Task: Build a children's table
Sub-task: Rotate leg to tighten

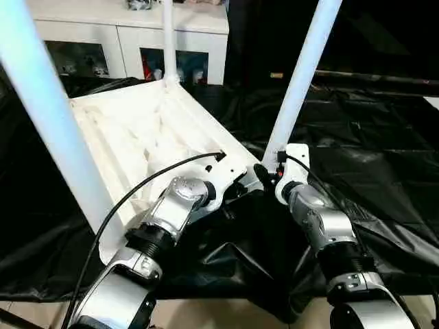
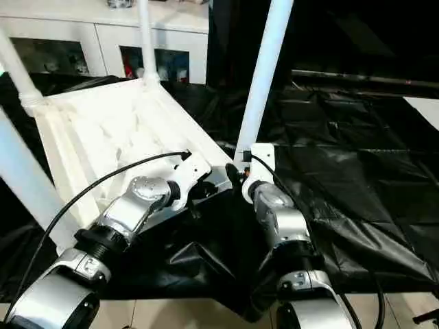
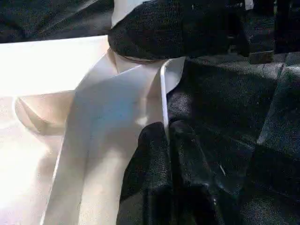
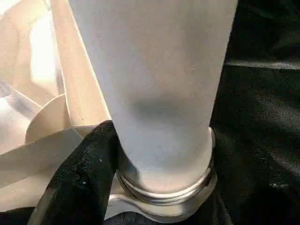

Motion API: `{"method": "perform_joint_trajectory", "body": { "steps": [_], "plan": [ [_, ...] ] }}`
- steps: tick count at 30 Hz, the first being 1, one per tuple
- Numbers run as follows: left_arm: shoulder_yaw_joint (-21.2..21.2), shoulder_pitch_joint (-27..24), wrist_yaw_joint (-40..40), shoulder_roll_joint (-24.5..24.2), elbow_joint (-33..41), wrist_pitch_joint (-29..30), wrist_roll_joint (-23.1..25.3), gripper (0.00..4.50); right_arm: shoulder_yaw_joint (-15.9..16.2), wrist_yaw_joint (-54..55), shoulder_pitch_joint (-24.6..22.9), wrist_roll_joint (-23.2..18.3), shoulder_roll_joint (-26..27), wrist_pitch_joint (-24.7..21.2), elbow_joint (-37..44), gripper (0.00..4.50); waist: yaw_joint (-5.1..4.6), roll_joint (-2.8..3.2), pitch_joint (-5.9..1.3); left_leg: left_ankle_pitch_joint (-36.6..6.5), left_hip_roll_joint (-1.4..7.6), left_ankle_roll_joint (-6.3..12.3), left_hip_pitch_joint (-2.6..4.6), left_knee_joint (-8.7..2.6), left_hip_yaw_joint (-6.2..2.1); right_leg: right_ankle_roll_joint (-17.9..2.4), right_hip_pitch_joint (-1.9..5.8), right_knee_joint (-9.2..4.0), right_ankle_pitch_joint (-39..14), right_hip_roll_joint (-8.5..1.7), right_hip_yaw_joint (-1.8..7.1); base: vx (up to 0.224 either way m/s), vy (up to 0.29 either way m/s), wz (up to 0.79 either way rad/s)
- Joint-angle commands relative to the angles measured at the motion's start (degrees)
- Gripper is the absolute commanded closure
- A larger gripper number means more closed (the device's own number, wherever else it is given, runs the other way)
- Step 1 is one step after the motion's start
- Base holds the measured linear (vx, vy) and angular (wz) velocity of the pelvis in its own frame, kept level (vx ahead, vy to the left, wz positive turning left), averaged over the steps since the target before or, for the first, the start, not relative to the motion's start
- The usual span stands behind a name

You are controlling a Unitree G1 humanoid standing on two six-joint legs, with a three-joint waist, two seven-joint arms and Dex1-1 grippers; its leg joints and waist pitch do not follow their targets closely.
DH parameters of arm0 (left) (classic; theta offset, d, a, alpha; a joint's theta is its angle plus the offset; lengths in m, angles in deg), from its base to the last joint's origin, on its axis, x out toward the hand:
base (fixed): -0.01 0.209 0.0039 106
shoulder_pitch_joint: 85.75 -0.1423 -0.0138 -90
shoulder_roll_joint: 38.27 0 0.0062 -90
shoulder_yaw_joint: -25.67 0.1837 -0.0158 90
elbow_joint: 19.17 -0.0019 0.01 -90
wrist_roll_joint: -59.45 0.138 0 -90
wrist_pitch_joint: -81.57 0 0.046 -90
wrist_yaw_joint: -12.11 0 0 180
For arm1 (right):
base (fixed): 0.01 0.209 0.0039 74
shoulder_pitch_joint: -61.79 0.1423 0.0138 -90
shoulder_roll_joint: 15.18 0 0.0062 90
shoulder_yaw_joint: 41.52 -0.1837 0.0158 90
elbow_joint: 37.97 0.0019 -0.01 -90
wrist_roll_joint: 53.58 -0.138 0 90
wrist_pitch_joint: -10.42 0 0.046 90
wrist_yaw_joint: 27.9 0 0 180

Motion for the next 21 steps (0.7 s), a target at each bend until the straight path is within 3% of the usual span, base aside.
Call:
{"method": "perform_joint_trajectory", "body": {
  "steps": [1, 3, 5, 7, 10, 13, 15, 17, 21],
  "plan": [
    [2.7, 0.0, 3.5, 2.9, -1.0, -2.3, -0.9, 4.5, 2.6, -0.5, 1.0, 1.5, 1.2, -0.7, -2.3, 1.12, 0.08, 0.06, -2.7, -20.7, -0.06, -0.87, 0.3, -4.05, 0.29, -8.0, 1.75, -4.72, -18.2, -1.53, 1.06, 0.0, 0.0, 0.0],
    [2.3, -0.8, 5.3, 1.3, -0.1, -2.7, -1.5, 4.5, 2.8, -2.1, 0.5, 1.5, -1.0, -1.2, -0.7, 0.77, 0.21, 0.1, -2.71, -20.8, 0.01, -0.86, 0.47, -4.03, 0.36, -8.3, 1.66, -4.8, -18.3, -1.54, 1.1, 0.0, 0.0, 0.0],
    [2.1, -1.0, 5.9, 0.6, 0.3, -2.6, -1.7, 4.5, 3.1, -3.1, 0.3, 1.4, -1.9, -1.8, 0.3, 0.7, 0.36, 0.1, -2.75, -19.7, 0.0, -0.59, 0.3, -4.05, 0.35, -8.4, 1.95, -4.58, -16.7, -1.48, 1.1, 0.0, 0.0, 0.0],
    [1.9, -1.3, 6.6, -0.2, 0.5, -2.8, -1.8, 4.5, 3.3, -4.5, 0.0, 1.8, -3.1, -2.3, 1.5, 0.58, 0.45, 0.13, -2.89, -17.8, 0.12, -0.24, 0.28, -3.91, 0.47, -9.5, 2.08, -4.17, -12.6, -1.49, 1.17, 0.0, 0.0, 0.0],
    [0.7, -2.1, 9.9, -3.6, 1.9, -4.1, -2.9, 4.5, 6.9, -13.2, -2.0, 3.6, -10.3, -5.6, 7.9, 0.21, 1.02, -0.12, -2.85, -15.6, 0.07, 0.94, 0.21, -3.81, 0.65, -9.7, 2.54, -4.08, -10.3, -1.43, 1.18, 0.0, 0.0, 0.0],
    [0.3, -2.9, 13.1, -5.6, 3.2, -5.1, -3.9, 4.5, 9.3, -19.1, -3.4, 4.6, -15.2, -7.1, 11.0, 0.06, 1.54, 0.08, -2.68, -15.8, 0.11, 0.94, 0.25, -3.84, 0.7, -9.4, 2.45, -4.25, -12.9, -1.63, 1.25, 0.0, 0.0, 0.0],
    [0.5, -4.8, 19.9, -7.9, 6.7, -6.2, -6.6, 4.5, 10.5, -25.6, -4.5, 3.5, -19.6, -8.1, 14.1, 0.06, 1.61, -0.07, -2.69, -16.4, 0.23, 0.68, 0.27, -3.91, 0.58, -9.3, 2.53, -4.26, -13.9, -1.68, 1.19, 0.0, 0.0, 0.0],
    [1.0, -6.3, 24.8, -9.9, 9.8, -5.9, -8.2, 4.5, 10.8, -31.7, -5.6, 1.0, -22.5, -8.6, 17.0, 0.06, 1.69, 0.01, -2.65, -16.9, 0.52, 1.61, 0.28, -3.89, 0.63, -10.0, 2.56, -4.1, -13.0, -1.72, 1.32, 0.0, 0.0, 0.0],
    [1.4, -7.2, 27.1, -11.6, 11.5, -5.5, -9.0, 4.5, 12.3, -38.5, -7.5, -1.3, -25.8, -9.3, 21.4, 0.06, 1.96, 0.08, -2.64, -14.3, 0.51, 2.02, 0.3, -3.67, 0.86, -11.2, 2.4, -3.74, -10.7, -1.5, 1.27, 0.0, 0.0, 0.0]
  ]
}}
